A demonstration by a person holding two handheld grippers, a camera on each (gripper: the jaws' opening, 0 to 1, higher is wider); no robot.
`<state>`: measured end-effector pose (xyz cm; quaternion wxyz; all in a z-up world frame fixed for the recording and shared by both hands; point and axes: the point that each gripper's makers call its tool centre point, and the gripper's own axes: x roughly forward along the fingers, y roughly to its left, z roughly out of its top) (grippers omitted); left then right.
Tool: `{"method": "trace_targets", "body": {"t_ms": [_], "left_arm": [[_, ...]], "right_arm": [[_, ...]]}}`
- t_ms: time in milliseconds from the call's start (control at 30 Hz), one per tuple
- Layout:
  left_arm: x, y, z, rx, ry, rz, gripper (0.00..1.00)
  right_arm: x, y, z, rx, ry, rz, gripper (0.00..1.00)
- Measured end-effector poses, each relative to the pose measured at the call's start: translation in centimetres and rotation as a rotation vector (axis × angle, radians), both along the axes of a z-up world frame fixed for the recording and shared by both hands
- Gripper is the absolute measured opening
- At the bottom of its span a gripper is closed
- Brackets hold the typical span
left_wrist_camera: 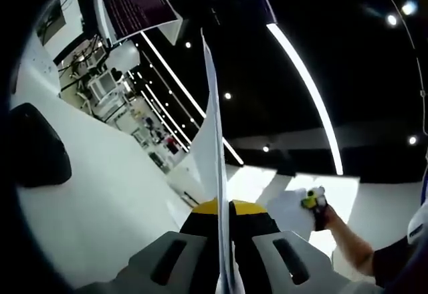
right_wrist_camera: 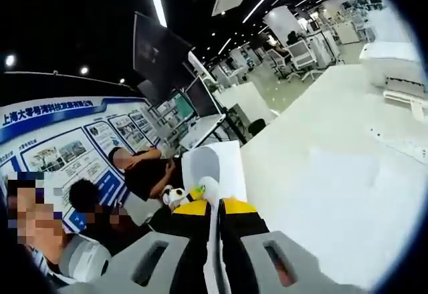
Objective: Organize the stack of printing papers by aligning and flattening the scattered papers on the table
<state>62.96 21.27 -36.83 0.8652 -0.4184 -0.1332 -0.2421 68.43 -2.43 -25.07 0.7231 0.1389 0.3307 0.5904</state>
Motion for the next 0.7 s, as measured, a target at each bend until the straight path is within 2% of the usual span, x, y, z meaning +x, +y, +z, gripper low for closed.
{"method": "trace_targets", "body": {"t_ms": [133,333,700], "left_arm": [[0.0,0.0,0.0,0.000,0.000,-0.007,0.06],[0.0,-0.2,0.0,0.003,0.000,-0.019,0.06],[0.0,-0.3,0.1,0.003,-0.004,-0.024,0.06]], "right_arm": [[0.0,1.2,-0.1,-0.025,-0.013,0.021,0.02],[-0.8,2.6,-1.0,-0.083,0.021,0.110,0.02],[-1.3,5.4,-2.8,-0.149,0.004,0.151,0.02]]}}
